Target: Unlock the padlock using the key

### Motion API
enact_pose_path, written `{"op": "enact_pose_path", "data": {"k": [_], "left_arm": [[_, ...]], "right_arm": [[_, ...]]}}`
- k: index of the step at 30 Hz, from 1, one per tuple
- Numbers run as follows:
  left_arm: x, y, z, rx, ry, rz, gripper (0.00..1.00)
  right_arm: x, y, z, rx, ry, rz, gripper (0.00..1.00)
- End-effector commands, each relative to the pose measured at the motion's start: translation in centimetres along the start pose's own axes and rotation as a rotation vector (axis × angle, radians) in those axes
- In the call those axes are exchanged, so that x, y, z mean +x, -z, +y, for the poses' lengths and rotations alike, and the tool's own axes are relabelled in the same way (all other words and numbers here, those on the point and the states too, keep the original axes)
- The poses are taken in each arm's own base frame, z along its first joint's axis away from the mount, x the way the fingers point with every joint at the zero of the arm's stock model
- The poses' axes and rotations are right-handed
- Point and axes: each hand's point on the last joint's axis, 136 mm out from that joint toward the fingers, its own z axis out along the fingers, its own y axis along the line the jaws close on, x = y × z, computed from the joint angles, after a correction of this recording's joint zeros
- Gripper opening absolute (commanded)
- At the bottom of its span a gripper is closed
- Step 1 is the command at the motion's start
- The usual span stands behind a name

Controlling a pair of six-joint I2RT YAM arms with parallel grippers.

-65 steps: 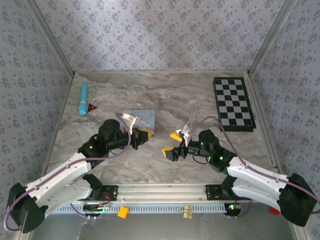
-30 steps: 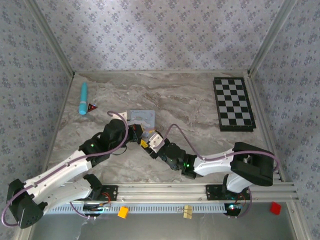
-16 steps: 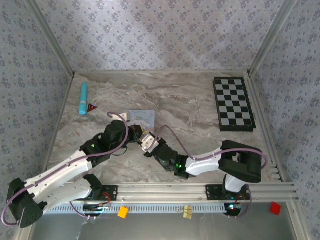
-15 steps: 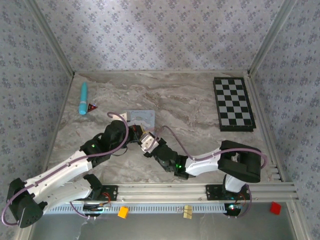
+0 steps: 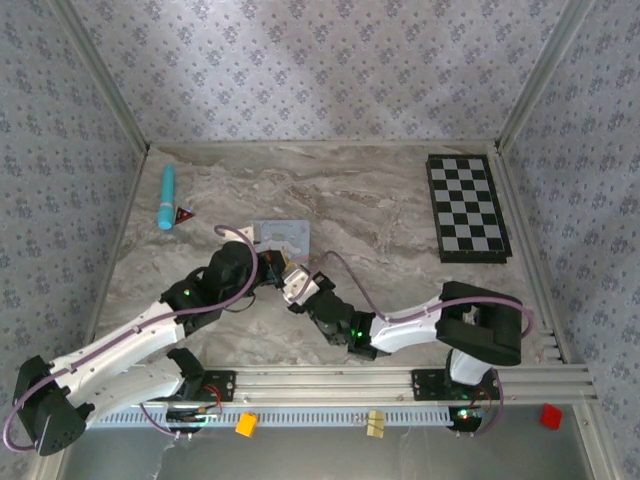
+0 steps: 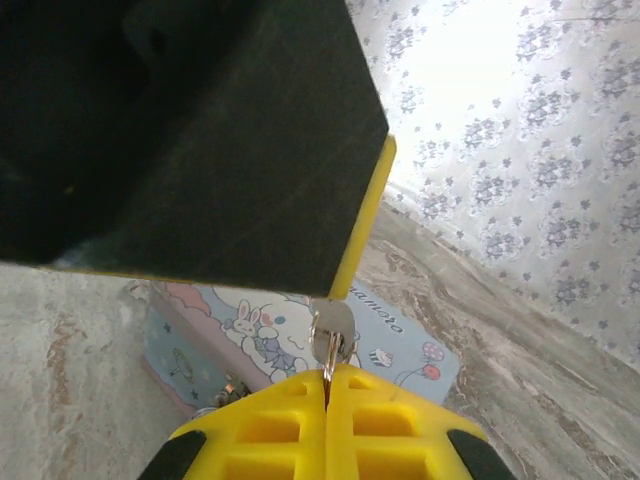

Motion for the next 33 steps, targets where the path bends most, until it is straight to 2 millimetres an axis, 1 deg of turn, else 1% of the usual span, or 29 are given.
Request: {"op": "enact_pose_path", "data": {"k": [1,5,8,12,15,18,20,23,28,29,31,33], "left_arm": [[-0.3,0.6,-1.5,0.071,-0.046,-0.02,0.0],[-0.4,0.7,-2.2,0.12,-0.098,-0.038,0.0],[-0.5,0.8,-2.8,0.148,-0.166,-0.045,0.0],[-0.6,1.1,-3.6,0.184,-0.231,-0.055,0.0],[-0.8,1.5,-4.3,0.223,-0.255,-0.071,0.0],[-0.6,1.6,-4.9,0.257,-0.271,-0.066,0.0],[-0.4,1.4,-4.9,0.254,-0.275,-0.058,0.0],[-0.3,1.2,-4.2,0.232,-0.277,-0.056,0.0],[-0.2,1.4,-4.1,0.234,-0.288,-0.065,0.0],[-0.2,1.4,-4.1,0.236,-0.29,-0.064,0.0],[-0.1,1.4,-4.2,0.244,-0.295,-0.059,0.0],[-0.1,1.5,-4.4,0.253,-0.297,-0.059,0.0]], "right_arm": [[-1.0,0.0,0.0,-0.085,-0.165,0.059,0.0],[-0.4,0.2,-0.9,-0.137,-0.308,0.169,0.0],[-0.3,0.2,-0.9,-0.215,-0.402,0.25,0.0],[0.6,0.3,-0.3,-0.281,-0.465,0.389,0.0],[1.0,0.3,-0.4,-0.323,-0.518,0.447,0.0],[1.3,0.3,-0.7,-0.368,-0.555,0.495,0.0],[0.7,0.5,-1.0,-0.379,-0.558,0.482,0.0],[-0.2,0.9,-1.4,-0.408,-0.58,0.438,0.0],[-0.6,1.2,-2.3,-0.518,-0.75,0.396,0.0],[-0.6,1.3,-2.2,-0.547,-0.77,0.392,0.02],[-0.8,1.5,-2.2,-0.585,-0.796,0.38,0.13],[-1.2,1.8,-2.1,-0.619,-0.806,0.36,0.19]]}}
